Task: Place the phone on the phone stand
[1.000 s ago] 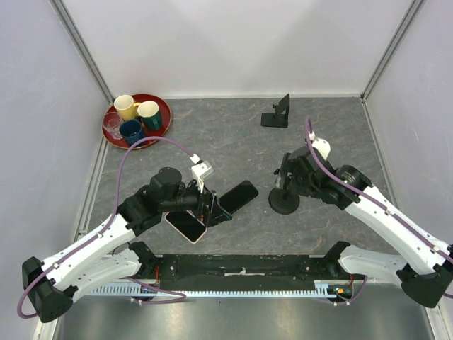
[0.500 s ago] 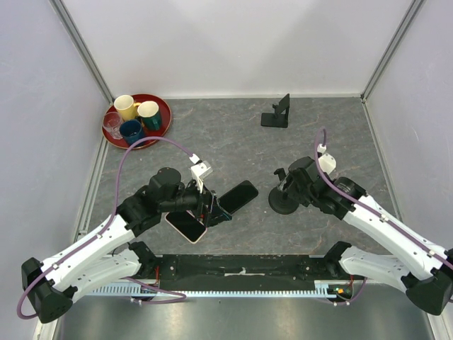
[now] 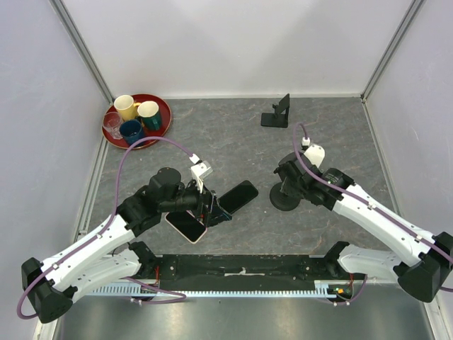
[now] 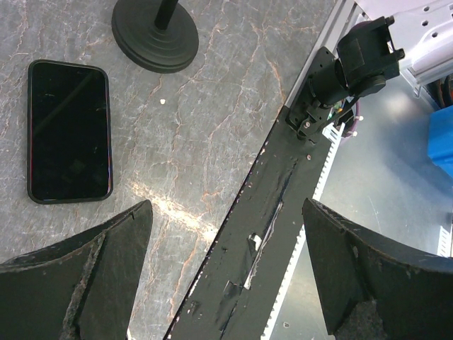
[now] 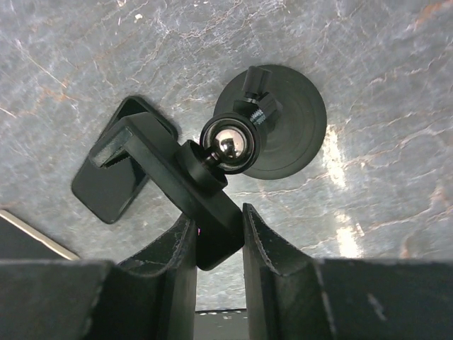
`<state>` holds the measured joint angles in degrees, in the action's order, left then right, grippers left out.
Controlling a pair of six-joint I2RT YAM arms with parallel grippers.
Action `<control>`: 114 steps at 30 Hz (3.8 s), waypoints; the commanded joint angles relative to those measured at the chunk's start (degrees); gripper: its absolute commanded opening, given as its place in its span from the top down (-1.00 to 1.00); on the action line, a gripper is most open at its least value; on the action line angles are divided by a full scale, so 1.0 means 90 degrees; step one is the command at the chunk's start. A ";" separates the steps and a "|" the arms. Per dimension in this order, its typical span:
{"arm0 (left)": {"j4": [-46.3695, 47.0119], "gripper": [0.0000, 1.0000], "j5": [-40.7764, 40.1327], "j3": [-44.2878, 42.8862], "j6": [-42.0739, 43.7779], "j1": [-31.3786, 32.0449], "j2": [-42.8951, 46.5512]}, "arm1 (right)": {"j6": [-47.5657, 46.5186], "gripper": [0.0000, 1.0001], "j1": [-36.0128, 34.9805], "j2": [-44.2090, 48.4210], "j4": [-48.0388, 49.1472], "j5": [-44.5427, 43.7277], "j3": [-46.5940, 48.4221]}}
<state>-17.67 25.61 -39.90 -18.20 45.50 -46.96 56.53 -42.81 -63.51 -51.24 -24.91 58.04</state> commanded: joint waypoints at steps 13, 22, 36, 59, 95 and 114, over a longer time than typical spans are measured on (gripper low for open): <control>0.0010 -0.84 -0.0023 -0.0020 0.0244 0.0013 0.0013 | -0.3516 1.00 0.0001 -0.0893 0.0235 0.0452 0.1197; 0.0030 -0.84 0.0016 -0.0020 0.0244 0.0023 -0.0065 | -0.4533 1.00 0.0146 -0.0922 0.0449 0.1819 0.1353; 0.1942 -0.89 0.1764 -0.0645 -0.2059 0.0013 -0.1305 | -0.4993 0.46 0.1309 -0.0776 0.0440 0.2933 0.0856; 0.2208 -0.89 0.1461 -0.2793 -0.2706 -0.0123 -0.4361 | -0.2945 -0.87 0.1338 0.0639 0.0731 0.2758 0.0232; 0.4356 0.31 0.1891 -0.2403 -0.3525 -0.0338 -0.5778 | -0.1740 -0.33 0.1348 0.2008 0.2012 0.2133 -0.1225; 0.4171 -0.89 0.2008 -0.2362 -0.3652 -0.0338 -0.5231 | -0.1995 -0.50 0.1348 0.1870 0.1787 0.1732 -0.0960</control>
<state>18.92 42.28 -56.66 -49.10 42.48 -95.37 39.03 -30.74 -47.86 -35.29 -9.96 49.04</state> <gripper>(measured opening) 0.933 0.743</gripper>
